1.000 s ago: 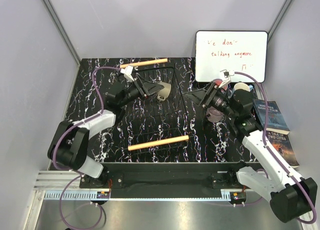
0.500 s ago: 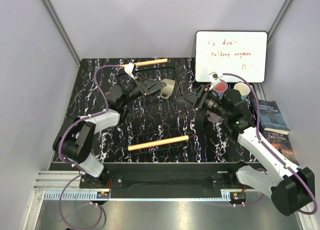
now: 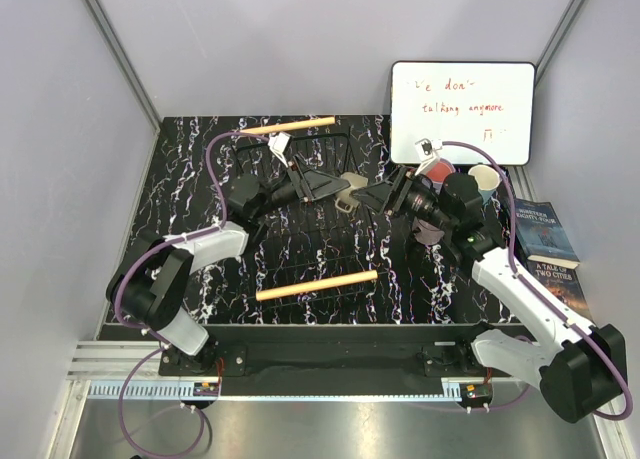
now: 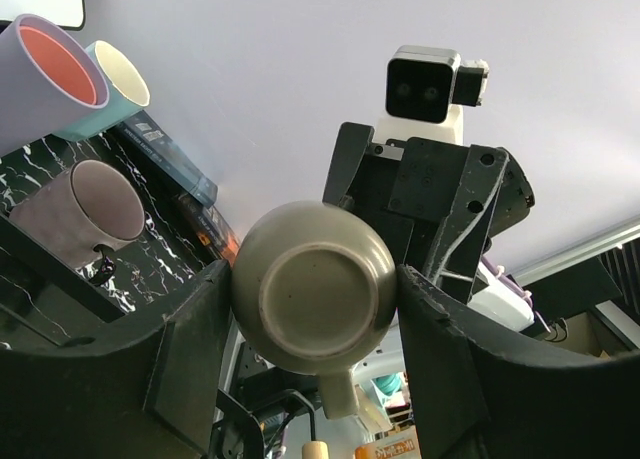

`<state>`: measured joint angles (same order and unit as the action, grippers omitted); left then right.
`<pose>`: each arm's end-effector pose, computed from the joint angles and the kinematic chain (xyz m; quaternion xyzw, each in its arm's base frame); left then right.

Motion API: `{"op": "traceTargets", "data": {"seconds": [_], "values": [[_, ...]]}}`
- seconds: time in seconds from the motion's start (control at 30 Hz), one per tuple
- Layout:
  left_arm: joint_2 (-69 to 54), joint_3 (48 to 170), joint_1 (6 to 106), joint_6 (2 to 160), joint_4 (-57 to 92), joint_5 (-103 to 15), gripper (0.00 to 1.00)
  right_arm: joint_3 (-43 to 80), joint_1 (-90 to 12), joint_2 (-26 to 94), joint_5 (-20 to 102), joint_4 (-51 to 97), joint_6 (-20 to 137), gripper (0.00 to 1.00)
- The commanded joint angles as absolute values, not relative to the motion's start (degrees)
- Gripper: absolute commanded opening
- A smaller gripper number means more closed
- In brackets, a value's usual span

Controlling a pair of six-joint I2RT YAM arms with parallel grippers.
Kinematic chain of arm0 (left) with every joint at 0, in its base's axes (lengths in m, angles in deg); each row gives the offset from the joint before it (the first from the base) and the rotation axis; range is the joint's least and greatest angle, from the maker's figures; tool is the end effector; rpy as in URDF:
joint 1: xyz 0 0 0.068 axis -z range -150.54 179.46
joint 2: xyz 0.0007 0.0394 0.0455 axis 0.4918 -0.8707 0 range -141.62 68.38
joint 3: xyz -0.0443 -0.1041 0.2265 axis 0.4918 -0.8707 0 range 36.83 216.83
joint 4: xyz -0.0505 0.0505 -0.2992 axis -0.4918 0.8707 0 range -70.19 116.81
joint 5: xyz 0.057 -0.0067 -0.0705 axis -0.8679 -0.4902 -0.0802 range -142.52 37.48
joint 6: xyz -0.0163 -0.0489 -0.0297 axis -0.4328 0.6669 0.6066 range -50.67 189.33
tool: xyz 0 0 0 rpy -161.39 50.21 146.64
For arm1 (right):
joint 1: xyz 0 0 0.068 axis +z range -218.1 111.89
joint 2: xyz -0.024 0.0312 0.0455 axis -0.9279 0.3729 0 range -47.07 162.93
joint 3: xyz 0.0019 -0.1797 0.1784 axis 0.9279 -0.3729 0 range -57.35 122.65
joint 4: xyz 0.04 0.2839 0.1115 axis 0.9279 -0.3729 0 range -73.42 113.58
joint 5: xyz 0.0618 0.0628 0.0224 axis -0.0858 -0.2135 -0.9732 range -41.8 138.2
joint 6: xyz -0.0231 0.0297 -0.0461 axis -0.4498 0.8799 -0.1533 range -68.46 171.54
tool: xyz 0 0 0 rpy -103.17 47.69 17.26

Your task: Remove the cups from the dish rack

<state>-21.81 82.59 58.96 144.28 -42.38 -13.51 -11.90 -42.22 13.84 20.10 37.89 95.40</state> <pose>0.3132 -0.2086 0.2273 0.0341 0.6166 -0.7225 0.3109 0.2727 0.1551 0.3037 -0.0597 0.7108 0.5305 0.4580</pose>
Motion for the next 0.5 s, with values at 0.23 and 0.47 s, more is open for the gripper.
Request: {"op": "traceTargets", "data": {"seconds": [0.23,0.47], "values": [[-22.1,87.1,64.8,143.4,-47.2,-13.5,0.0,-11.6,-40.3,17.4,14.4,48.0,99.0,0.49],[-22.7,86.9,65.8,143.2,-47.4,-13.8,0.0,-13.1,-39.8,15.0,16.5,46.1,98.5,0.0]]}}
